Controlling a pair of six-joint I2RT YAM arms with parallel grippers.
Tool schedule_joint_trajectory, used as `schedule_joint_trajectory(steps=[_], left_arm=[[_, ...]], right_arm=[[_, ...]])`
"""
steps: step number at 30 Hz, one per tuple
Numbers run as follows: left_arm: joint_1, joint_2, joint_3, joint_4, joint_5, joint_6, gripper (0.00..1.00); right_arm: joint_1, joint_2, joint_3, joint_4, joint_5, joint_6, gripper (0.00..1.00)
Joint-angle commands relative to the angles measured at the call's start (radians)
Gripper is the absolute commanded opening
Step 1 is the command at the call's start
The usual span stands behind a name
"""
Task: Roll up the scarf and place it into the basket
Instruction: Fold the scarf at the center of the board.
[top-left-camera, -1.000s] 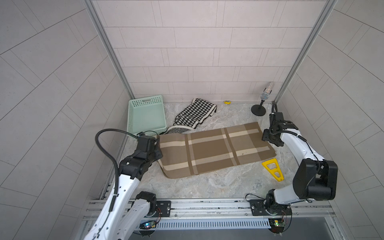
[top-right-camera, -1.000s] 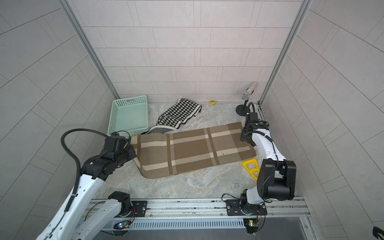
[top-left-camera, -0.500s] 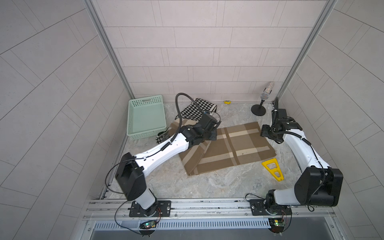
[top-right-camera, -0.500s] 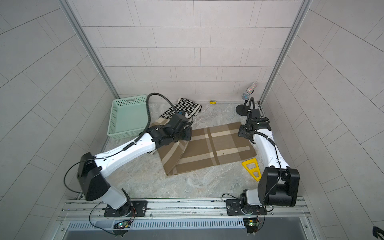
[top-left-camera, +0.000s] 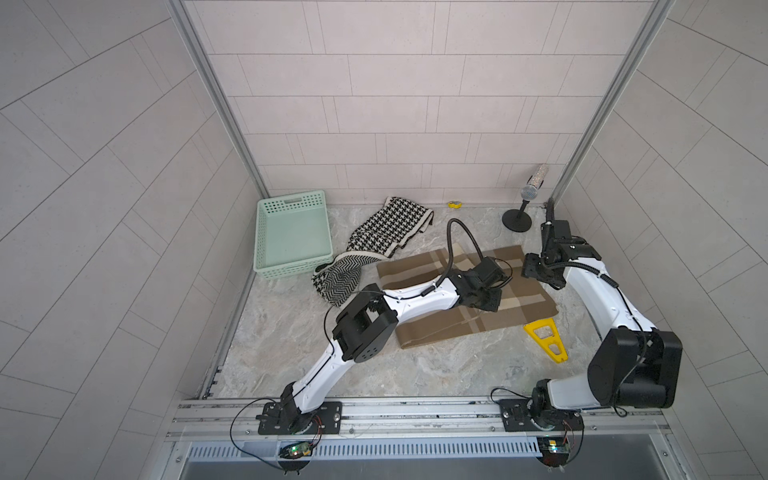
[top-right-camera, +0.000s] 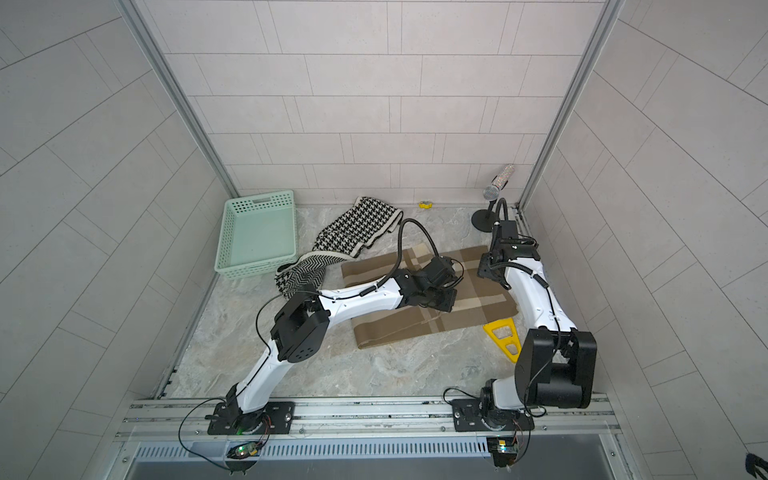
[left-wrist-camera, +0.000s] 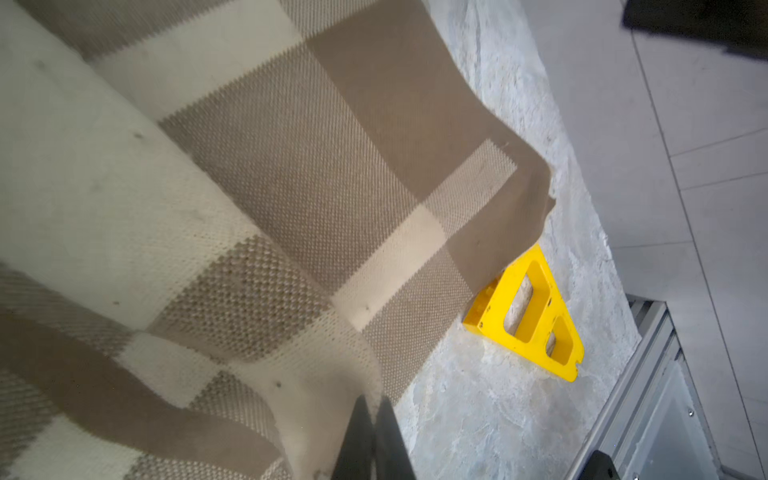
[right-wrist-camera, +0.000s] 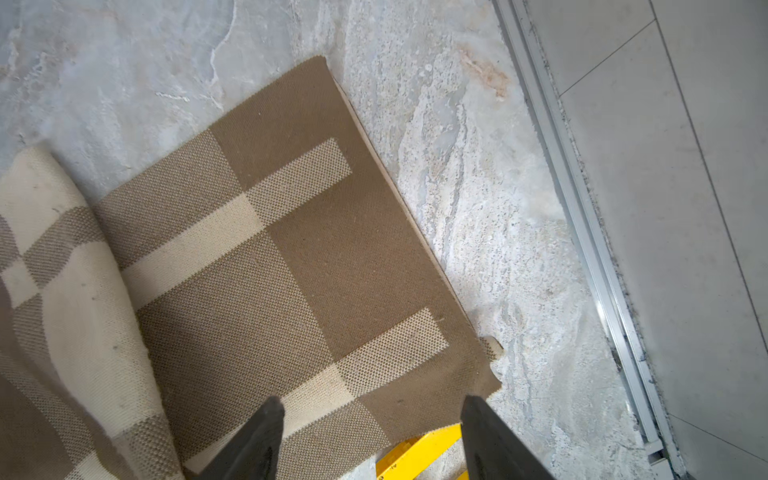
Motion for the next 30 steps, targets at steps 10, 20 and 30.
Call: schedule_joint_trajectory(steps=[10,20,30], left_arm=[[0.066,-0.276,-0.507,0.211,0.006,-0.061,0.00],[0.191,-0.403,-0.747,0.245,0.006,-0.059,0.00],[0.425,-0.472,-0.882,0.215,-0.004,0.023,0.00]], right_arm=[[0.050,0.094,-0.077,0.029,-0.120,-0.019,0.54],[0.206,0.190,-0.145,0.087,-0.139,0.005,0.41],[0.427,0.201,-0.257,0.213,-0.246,0.194,0.37]])
